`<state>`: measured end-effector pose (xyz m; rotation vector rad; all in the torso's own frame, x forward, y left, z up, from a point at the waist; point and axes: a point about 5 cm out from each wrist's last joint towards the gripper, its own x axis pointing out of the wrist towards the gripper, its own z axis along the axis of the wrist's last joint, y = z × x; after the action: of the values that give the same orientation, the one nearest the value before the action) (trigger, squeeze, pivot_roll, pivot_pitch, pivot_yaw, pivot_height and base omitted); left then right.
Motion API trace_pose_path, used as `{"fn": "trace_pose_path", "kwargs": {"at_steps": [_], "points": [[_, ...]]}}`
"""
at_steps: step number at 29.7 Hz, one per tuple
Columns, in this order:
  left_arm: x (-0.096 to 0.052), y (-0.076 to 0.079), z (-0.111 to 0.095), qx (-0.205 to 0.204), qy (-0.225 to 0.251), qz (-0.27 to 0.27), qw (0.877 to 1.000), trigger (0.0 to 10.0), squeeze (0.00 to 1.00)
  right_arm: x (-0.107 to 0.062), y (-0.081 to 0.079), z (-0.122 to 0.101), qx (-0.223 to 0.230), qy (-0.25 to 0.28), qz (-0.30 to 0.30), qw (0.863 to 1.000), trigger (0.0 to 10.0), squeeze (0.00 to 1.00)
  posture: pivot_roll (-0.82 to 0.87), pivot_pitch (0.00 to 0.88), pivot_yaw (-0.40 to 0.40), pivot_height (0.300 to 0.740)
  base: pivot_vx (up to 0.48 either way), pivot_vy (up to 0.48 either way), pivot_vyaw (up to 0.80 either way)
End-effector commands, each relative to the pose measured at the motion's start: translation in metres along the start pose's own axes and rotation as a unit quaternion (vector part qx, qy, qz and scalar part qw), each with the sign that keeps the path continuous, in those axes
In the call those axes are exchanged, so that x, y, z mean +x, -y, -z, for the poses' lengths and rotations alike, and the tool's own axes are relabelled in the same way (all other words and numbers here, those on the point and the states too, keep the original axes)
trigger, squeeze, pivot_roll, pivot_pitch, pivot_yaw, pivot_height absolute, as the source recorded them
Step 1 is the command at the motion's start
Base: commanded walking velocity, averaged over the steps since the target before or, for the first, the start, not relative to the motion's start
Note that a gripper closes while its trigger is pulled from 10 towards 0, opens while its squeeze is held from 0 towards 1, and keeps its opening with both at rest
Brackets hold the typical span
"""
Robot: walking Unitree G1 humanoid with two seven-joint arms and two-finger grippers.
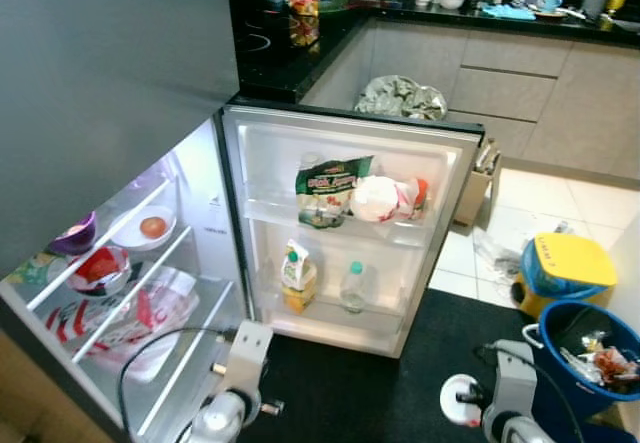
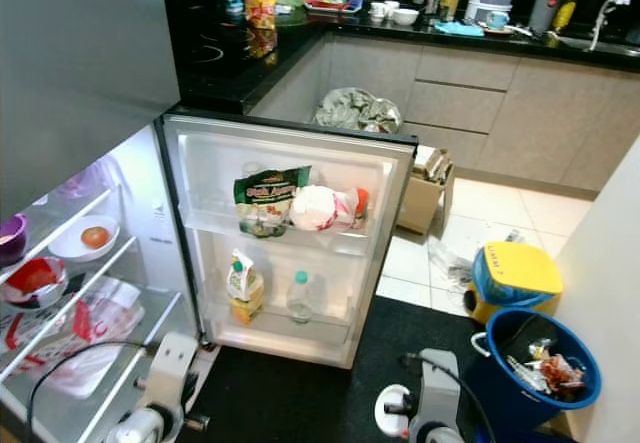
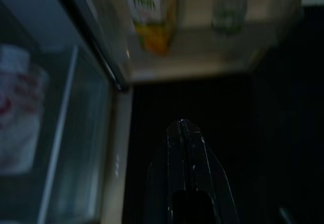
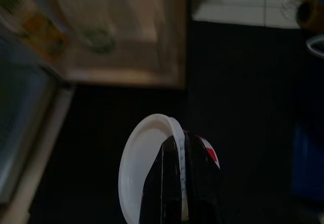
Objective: Restocking fridge
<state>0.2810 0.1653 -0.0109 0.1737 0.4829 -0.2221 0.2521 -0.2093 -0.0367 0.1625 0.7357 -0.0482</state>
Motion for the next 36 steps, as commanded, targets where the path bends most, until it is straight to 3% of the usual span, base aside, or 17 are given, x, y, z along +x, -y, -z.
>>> {"fn": "trace_pose_path", "kwargs": {"at_steps": [1,5,8,10,14,17,23,29,36], "points": [[0.001,-0.008,0.000,-0.003,-0.022,-0.015,1.000,10.0,0.00,0.004,-0.005,-0.016,0.020,0.020,-0.010,1.000,10.0,0.00,-0.05,0.000,-0.015,0.740,0.000,0.000,0.00],[0.003,-0.008,-0.001,0.002,-0.027,-0.015,1.000,10.0,0.00,0.005,-0.007,-0.024,0.027,0.032,-0.019,0.999,10.0,0.00,-0.05,0.000,-0.017,0.740,0.000,0.000,0.00],[0.004,-0.008,-0.005,-0.037,-0.013,-0.025,0.999,10.0,0.00,0.007,-0.020,-0.046,0.008,0.069,-0.069,0.995,10.0,0.00,-0.05,0.000,-0.020,0.740,0.000,0.000,0.00],[0.004,-0.009,-0.005,-0.037,-0.013,-0.025,0.999,10.0,0.00,0.007,-0.020,-0.046,0.009,0.069,-0.069,0.995,10.0,0.00,-0.05,0.000,-0.020,0.740,0.000,0.000,0.00],[-0.004,-0.007,0.011,-0.099,-0.016,-0.043,0.994,10.0,0.00,0.005,-0.014,-0.027,0.018,0.055,-0.040,0.998,10.0,0.00,-0.05,0.000,-0.029,0.740,0.000,0.000,0.00],[-0.008,0.000,0.020,-0.100,-0.021,-0.038,0.994,10.0,0.00,0.002,-0.010,-0.008,0.029,0.038,-0.026,0.999,10.0,0.00,-0.07,0.000,-0.031,0.740,0.091,0.000,0.00],[-0.010,0.009,0.026,-0.082,-0.020,-0.008,0.996,10.0,0.00,-0.002,-0.012,0.009,0.028,0.029,-0.034,0.999,10.0,0.00,-0.07,0.001,-0.010,0.740,0.318,0.000,0.00],[-0.008,0.010,0.022,-0.060,-0.021,0.014,0.998,10.0,0.00,-0.002,-0.020,0.000,0.025,0.061,-0.086,0.994,10.0,0.00,-0.09,0.001,0.020,0.740,0.363,0.000,0.00],[-0.004,0.010,0.013,-0.055,-0.012,0.019,0.998,10.0,0.00,-0.002,-0.019,-0.009,0.022,0.074,-0.090,0.993,10.0,0.00,-0.09,0.005,0.028,0.740,0.349,0.000,0.00]]}}
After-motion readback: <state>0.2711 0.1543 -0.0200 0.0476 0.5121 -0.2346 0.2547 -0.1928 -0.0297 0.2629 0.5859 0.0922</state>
